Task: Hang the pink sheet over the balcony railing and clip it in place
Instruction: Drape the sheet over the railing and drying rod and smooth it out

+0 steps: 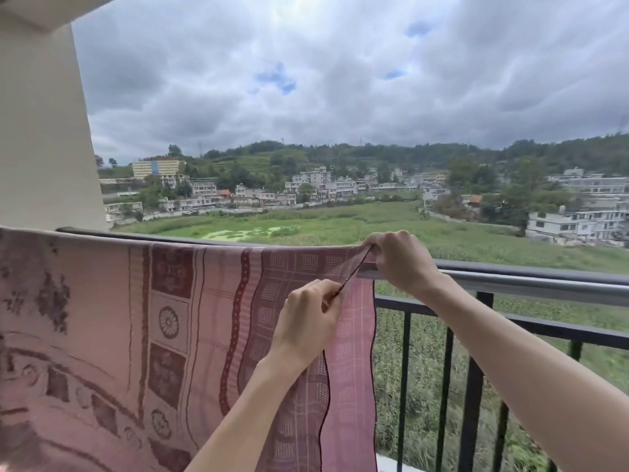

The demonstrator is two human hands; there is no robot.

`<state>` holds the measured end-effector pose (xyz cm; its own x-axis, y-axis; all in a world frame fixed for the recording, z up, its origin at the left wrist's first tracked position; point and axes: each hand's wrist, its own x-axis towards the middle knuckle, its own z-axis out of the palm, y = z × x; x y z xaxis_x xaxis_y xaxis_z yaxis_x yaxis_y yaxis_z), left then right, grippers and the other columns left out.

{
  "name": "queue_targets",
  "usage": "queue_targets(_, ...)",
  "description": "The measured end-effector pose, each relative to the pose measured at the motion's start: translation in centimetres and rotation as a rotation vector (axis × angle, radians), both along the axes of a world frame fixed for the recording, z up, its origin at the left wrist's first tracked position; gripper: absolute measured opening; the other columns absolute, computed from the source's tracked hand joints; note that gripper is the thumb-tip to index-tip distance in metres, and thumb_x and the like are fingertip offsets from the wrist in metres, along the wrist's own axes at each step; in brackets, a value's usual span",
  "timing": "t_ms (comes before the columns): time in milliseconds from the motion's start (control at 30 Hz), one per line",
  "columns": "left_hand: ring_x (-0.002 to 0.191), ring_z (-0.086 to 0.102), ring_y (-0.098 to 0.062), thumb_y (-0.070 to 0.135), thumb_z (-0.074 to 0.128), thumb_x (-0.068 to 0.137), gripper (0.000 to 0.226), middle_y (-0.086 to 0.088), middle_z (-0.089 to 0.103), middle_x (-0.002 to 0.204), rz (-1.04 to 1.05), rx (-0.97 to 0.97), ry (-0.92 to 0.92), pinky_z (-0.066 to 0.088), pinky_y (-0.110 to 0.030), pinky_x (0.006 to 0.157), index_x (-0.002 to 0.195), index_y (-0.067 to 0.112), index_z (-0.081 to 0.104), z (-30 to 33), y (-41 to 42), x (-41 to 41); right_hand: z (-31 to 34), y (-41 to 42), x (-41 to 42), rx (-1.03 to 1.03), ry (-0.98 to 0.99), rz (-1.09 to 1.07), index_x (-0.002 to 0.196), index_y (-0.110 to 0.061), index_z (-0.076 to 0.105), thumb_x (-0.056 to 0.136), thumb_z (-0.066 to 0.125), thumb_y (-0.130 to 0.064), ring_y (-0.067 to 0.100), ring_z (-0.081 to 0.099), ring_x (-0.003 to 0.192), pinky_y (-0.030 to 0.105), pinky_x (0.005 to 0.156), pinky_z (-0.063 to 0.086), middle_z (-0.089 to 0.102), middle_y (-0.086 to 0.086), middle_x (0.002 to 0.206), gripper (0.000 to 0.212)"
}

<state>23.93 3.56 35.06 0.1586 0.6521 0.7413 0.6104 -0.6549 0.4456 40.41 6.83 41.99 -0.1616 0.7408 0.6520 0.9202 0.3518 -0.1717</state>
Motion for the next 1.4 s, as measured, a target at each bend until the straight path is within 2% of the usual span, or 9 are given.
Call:
queue_targets(167,0.069,0.056,0.007,0.022,0.057,0.089,0.019,0.012,0.066,0.091,0.022,0.006,-0.025,0.045,-0.005,0.065,0.105,0.018,0.067,-0.5,0.3,-0.3,0.3,0.2,-0.7,0.019,-0.023,0.036,0.103,-0.009,0.069,0.09,0.046,0.0,0.03,0.065,0.069,0.04,0.064,0.055,0.071,0.015,0.082,0.028)
queue_targets(400,0.076,0.06,-0.001,0.018,0.058,0.089,0.022,0.014,0.065,0.092,0.131,-0.012,-0.078,0.05,-0.013,0.071,0.109,0.019,0.067,-1.2,0.2,0.8,-0.3,0.7,-0.8,0.043,-0.063,0.083,0.102,-0.013,0.069,0.092,0.047,-0.011,0.027,0.065,0.069,0.036,0.063,0.053,0.072,0.01,0.082,0.024)
queue_targets(533,0.081,0.061,-0.004,0.014,0.055,0.089,0.024,0.011,0.066,0.095,0.122,-0.033,-0.074,0.053,-0.022,0.077,0.108,0.018,0.067,-0.9,0.0,-0.3,-0.3,1.0,-1.7,0.036,-0.078,0.094,0.098,-0.014,0.07,0.093,0.046,-0.016,0.025,0.065,0.07,0.039,0.067,0.054,0.073,0.007,0.083,0.024)
queue_targets(633,0.078,0.059,-0.003,0.014,0.055,0.089,0.024,0.015,0.061,0.088,0.104,-0.026,-0.055,0.051,-0.021,0.075,0.108,0.018,0.068,-0.6,0.6,-2.0,-0.4,1.2,-3.2,0.047,-0.072,0.071,0.096,-0.014,0.069,0.093,0.046,-0.02,0.029,0.065,0.072,0.039,0.066,0.053,0.072,0.01,0.082,0.023)
queue_targets(833,0.074,0.058,-0.001,0.013,0.055,0.089,0.024,0.014,0.061,0.088,0.06,-0.008,-0.031,0.049,-0.014,0.074,0.11,0.015,0.067,-0.6,1.0,-6.2,-0.6,1.3,-7.0,0.066,-0.091,0.01,0.102,-0.015,0.068,0.093,0.044,-0.014,0.029,0.066,0.076,0.037,0.067,0.053,0.072,0.01,0.086,0.026)
queue_targets(967,0.063,0.054,0.004,0.013,0.056,0.089,0.023,0.016,0.058,0.082,0.069,0.001,-0.042,0.044,-0.004,0.066,0.11,0.014,0.067,0.2,0.9,-9.3,0.1,1.6,-10.3,0.071,-0.064,0.038,0.104,-0.013,0.069,0.093,0.045,-0.012,0.029,0.067,0.077,0.037,0.069,0.054,0.073,0.011,0.088,0.027)
queue_targets(1133,0.058,0.053,0.006,0.015,0.056,0.09,0.024,0.017,0.059,0.082,0.048,0.007,-0.021,0.045,-0.008,0.063,0.112,0.016,0.066,0.5,0.9,-11.9,0.2,2.1,-12.7,0.063,-0.042,0.059,0.099,-0.009,0.07,0.091,0.045,-0.006,0.029,0.066,0.072,0.037,0.064,0.054,0.072,0.013,0.083,0.026)
queue_targets(1300,0.06,0.053,0.007,0.014,0.056,0.09,0.026,0.016,0.059,0.082,-0.018,0.012,-0.03,0.046,-0.007,0.065,0.115,0.015,0.064,-0.1,2.0,-10.4,0.1,2.6,-11.4,0.054,0.008,0.062,0.097,-0.009,0.071,0.091,0.044,-0.004,0.027,0.065,0.066,0.036,0.06,0.054,0.072,0.013,0.079,0.028)
queue_targets(1400,0.062,0.053,0.008,0.014,0.056,0.09,0.028,0.023,0.053,0.078,-0.053,-0.001,-0.022,0.047,-0.007,0.067,0.117,0.013,0.063,-0.4,2.2,-8.7,-0.1,2.4,-9.7,0.06,0.037,0.075,0.1,-0.01,0.071,0.091,0.046,-0.004,0.026,0.066,0.065,0.037,0.06,0.056,0.073,0.012,0.082,0.027)
